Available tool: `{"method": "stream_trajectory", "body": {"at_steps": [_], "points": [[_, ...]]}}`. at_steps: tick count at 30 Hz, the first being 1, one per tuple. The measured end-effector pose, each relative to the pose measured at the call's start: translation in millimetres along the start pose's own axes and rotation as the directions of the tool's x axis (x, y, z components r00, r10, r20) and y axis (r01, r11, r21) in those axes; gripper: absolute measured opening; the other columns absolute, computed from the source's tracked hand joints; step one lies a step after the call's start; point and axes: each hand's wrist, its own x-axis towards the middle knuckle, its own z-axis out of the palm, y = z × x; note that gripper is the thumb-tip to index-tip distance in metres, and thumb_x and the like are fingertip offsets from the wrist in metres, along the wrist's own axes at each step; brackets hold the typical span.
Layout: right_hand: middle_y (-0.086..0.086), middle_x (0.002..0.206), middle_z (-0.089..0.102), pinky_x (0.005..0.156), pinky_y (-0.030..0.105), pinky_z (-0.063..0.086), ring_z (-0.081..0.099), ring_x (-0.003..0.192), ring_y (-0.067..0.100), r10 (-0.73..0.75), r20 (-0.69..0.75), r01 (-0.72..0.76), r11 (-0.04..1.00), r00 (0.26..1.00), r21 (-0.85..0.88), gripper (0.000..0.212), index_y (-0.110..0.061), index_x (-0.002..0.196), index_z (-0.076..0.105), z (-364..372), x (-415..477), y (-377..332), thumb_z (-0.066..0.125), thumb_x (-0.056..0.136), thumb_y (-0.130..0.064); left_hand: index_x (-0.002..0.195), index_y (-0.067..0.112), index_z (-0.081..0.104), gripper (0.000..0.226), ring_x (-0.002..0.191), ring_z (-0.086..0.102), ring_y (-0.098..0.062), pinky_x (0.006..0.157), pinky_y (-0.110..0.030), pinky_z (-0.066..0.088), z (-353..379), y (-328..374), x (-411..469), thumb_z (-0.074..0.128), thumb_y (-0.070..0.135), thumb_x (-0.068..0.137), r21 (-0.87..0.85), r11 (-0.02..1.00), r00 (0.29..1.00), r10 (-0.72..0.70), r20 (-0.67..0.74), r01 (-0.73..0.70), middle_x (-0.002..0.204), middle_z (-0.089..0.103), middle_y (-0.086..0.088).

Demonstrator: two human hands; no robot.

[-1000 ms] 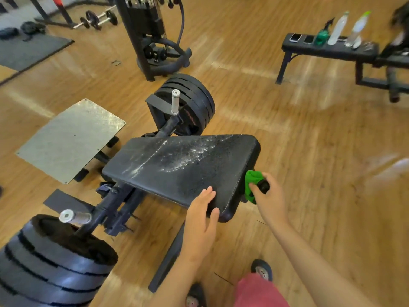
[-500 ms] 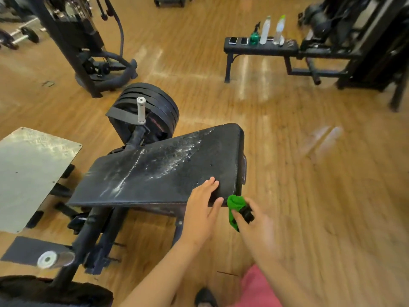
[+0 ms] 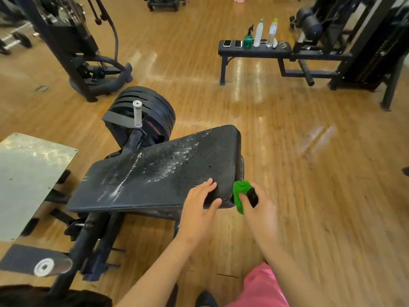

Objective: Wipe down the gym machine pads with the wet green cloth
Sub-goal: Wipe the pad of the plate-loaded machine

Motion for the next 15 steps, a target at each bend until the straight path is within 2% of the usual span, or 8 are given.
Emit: {"method": "stream_trajectory", "body": {"at_steps": [2,6,9,12,15], "points": [[-0.016,0.107,0.066,0.088,0.013,0.046,0.060,0.101,-0.001,0.021,0.034,-0.022,1.000,0.999,0.002,0.030,-0.025,0.119,0.064,-0.1,-8.5,5.5,0.065,0.092,-0.015,0.137,0.026,0.050,0.045,0.133,0.031,0.004,0.108,-0.011,0.021,1.6,2.1,-2.5,0.053,0.041,0.095,0.011,1.000,1.000,0.000,-0.006,0.000,0.144,0.042,0.017],[-0.017,0.108,0.065,0.086,0.003,0.042,0.058,0.100,-0.008,0.029,0.091,-0.029,1.000,0.995,0.000,0.034,-0.029,0.120,0.061,-3.5,-8.9,12.2,0.067,0.090,-0.013,0.138,0.025,0.048,0.048,0.135,0.031,0.003,0.111,-0.019,0.025,9.5,8.2,-7.4,0.046,0.045,0.095,0.018,1.000,0.998,-0.013,-0.060,0.014,0.145,0.042,0.017],[-0.020,0.105,0.065,0.086,0.011,0.047,0.059,0.100,-0.007,0.006,0.142,-0.011,0.999,0.990,0.034,0.033,-0.037,0.111,0.060,-10.5,7.4,10.1,0.065,0.091,-0.012,0.136,0.028,0.049,0.044,0.133,0.034,0.003,0.111,-0.020,0.027,15.8,14.2,-8.5,0.043,0.044,0.095,0.024,0.998,0.991,-0.054,-0.125,0.057,0.142,0.045,0.017],[-0.016,0.105,0.066,0.086,0.016,0.050,0.061,0.099,-0.001,-0.010,0.179,0.004,0.999,0.984,0.032,0.027,-0.027,0.114,0.065,-16.7,34.8,11.0,0.064,0.091,-0.013,0.127,0.028,0.055,0.042,0.127,0.041,0.003,0.107,-0.024,0.034,21.3,21.5,-3.4,0.039,0.046,0.093,0.028,0.994,0.973,-0.095,-0.210,0.103,0.133,0.051,0.019],[-0.020,0.102,0.063,0.078,0.005,0.043,0.061,0.093,0.000,-0.043,0.243,0.048,0.999,0.969,-0.015,0.025,-0.025,0.113,0.065,-20.9,72.8,12.7,0.065,0.091,-0.013,0.118,0.026,0.059,0.038,0.121,0.045,0.002,0.102,-0.029,0.041,23.8,26.5,2.0,0.041,0.045,0.091,0.072,0.988,0.960,-0.118,-0.255,0.140,0.126,0.055,0.020]]}}
